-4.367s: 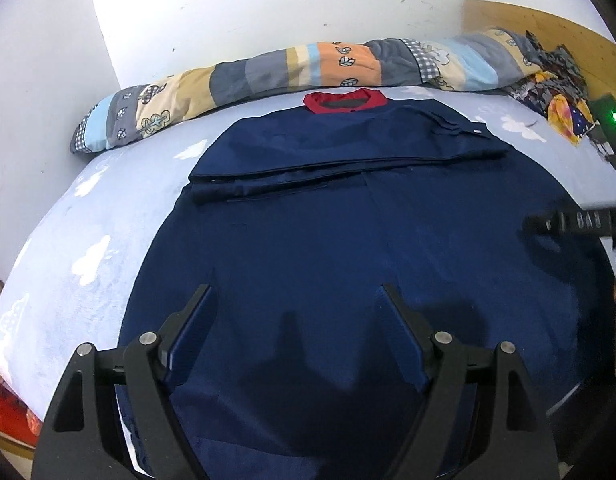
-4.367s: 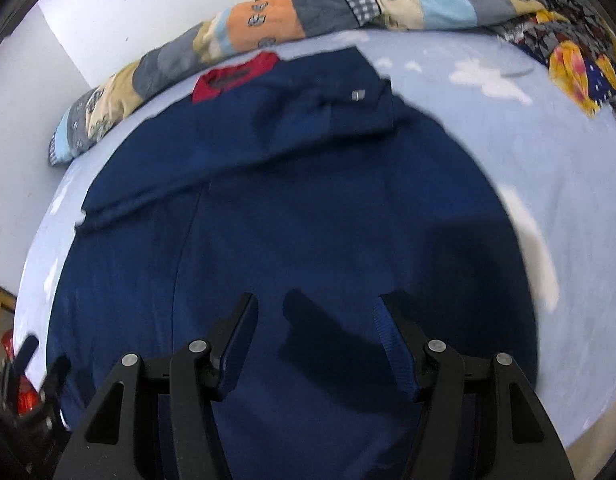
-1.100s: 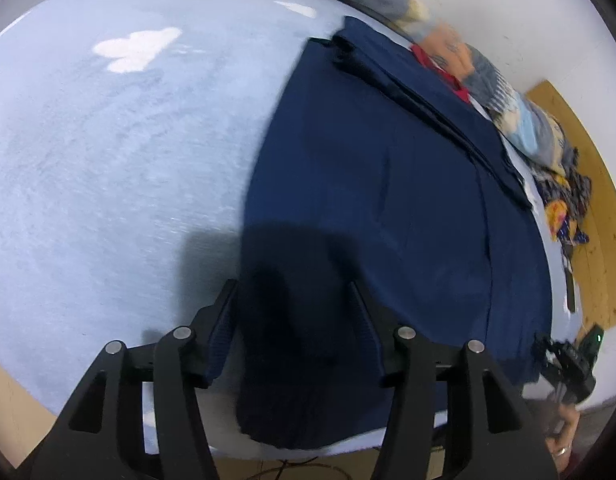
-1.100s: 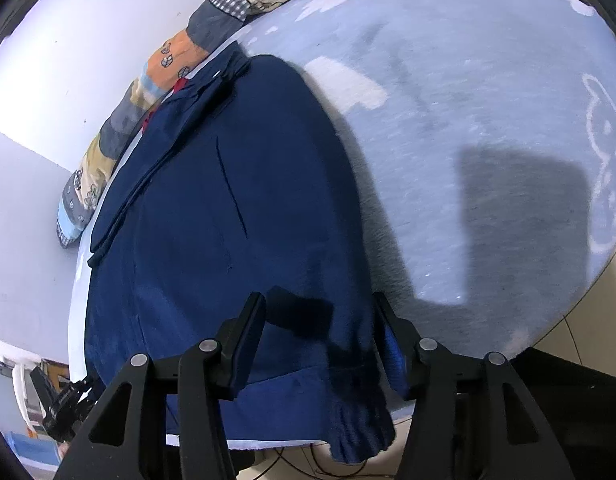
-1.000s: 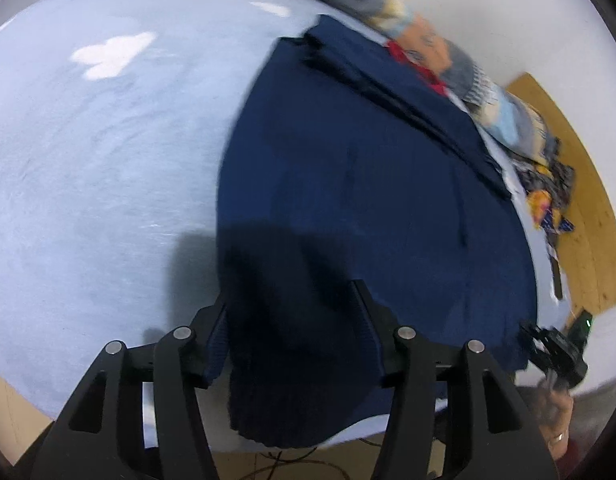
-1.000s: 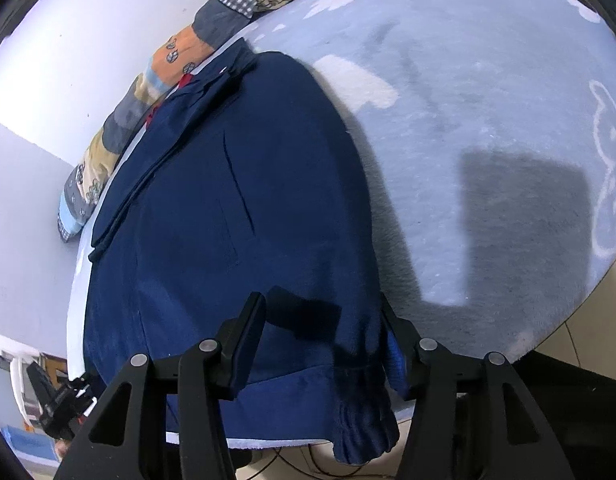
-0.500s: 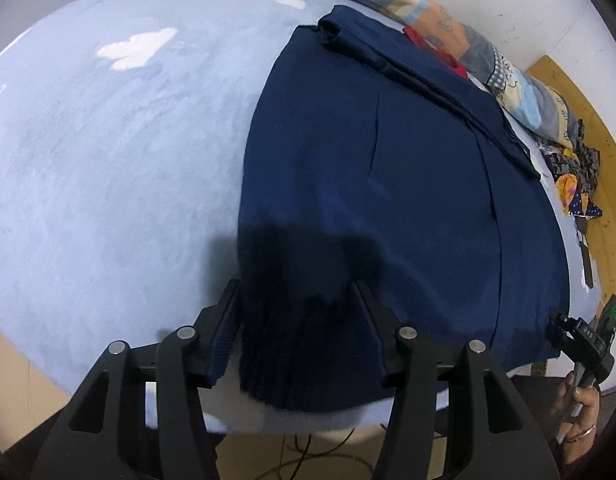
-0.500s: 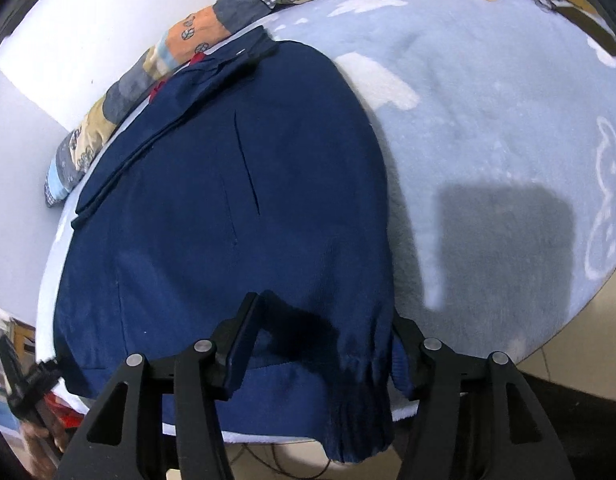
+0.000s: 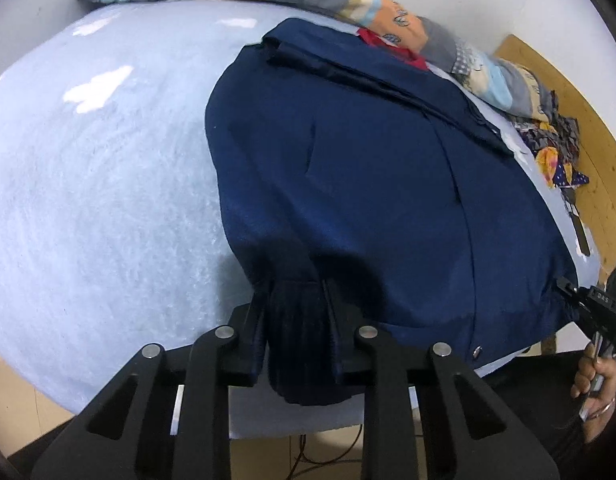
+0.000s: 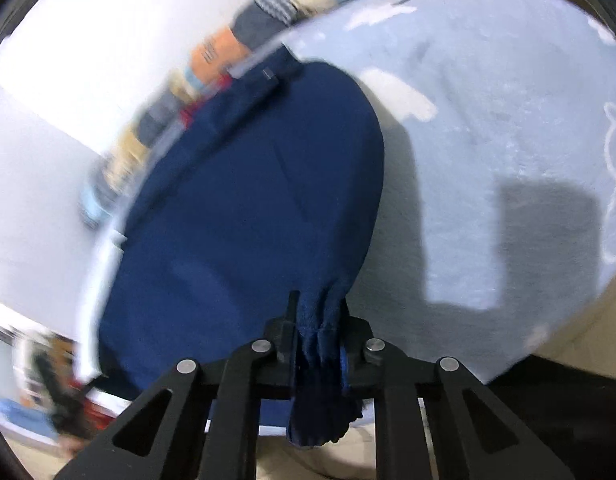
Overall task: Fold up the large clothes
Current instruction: 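Lift the hem with both grippers and carry it toward the red collar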
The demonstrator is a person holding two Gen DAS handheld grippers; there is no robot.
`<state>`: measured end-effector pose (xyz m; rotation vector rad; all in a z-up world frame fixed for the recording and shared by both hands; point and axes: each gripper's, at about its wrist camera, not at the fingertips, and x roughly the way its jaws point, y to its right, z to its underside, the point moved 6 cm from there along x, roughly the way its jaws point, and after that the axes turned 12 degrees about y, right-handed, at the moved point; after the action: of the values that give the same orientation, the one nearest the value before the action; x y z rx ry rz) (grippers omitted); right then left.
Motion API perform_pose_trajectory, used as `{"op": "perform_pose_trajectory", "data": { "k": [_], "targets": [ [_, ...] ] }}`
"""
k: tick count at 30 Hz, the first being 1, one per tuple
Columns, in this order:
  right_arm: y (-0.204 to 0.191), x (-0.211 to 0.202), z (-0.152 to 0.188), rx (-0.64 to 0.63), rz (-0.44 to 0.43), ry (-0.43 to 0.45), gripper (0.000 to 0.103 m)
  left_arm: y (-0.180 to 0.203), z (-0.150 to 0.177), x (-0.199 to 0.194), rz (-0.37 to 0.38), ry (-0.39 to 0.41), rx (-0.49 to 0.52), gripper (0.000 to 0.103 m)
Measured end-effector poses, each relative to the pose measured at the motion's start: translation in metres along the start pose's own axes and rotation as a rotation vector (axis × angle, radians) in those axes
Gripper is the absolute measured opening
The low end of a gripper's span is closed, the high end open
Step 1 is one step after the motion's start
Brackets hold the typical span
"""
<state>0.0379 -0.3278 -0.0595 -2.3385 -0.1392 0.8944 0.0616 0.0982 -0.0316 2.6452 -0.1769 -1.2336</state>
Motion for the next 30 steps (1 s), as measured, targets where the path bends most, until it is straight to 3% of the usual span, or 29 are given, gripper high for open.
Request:
{"op": "perform_pose_trajectory", "data": {
  "k": [6,8,10,12,14,15,16,17,18,23,30],
  "targets": [
    [0.012,0.008,0.005,0.023,0.066,-0.041,0.015,-0.006,0.002,0.005,-0.012,-0.022,-0.044,0.029],
    [0.016,0.01,0.007,0.026,0.089,-0.057,0.017,-0.006,0.002,0.007,-0.029,-0.024,-0.041,0.038],
    [0.018,0.011,0.009,0.025,0.099,-0.069,0.02,-0.004,0.002,0.01,-0.03,-0.03,-0.039,0.06],
    [0.021,0.012,0.013,0.017,0.122,-0.086,0.023,0.003,0.003,0.014,-0.018,-0.031,-0.025,0.074],
    [0.023,0.015,0.017,0.019,0.142,-0.121,0.038,0.011,0.004,0.017,-0.058,-0.019,0.034,0.074],
    [0.023,0.017,0.021,0.015,0.142,-0.135,0.038,0.014,0.004,0.017,-0.074,-0.011,0.062,0.07],
    [0.023,0.018,0.023,0.001,0.15,-0.136,0.038,0.016,0.003,0.017,-0.082,-0.001,0.083,0.055],
    [0.021,0.017,0.024,-0.018,0.154,-0.134,0.026,0.017,0.001,0.014,-0.089,0.015,0.089,0.045],
    [0.016,0.018,0.026,-0.052,0.152,-0.138,0.016,0.016,-0.002,0.009,-0.094,0.034,0.087,0.025],
    [-0.005,0.008,0.022,-0.119,0.112,-0.078,0.013,0.017,-0.006,-0.004,-0.073,0.083,0.054,0.021],
    [-0.023,-0.032,0.006,-0.066,-0.06,0.048,0.012,0.024,-0.012,-0.04,-0.022,0.171,0.025,0.019]
  ]
}}
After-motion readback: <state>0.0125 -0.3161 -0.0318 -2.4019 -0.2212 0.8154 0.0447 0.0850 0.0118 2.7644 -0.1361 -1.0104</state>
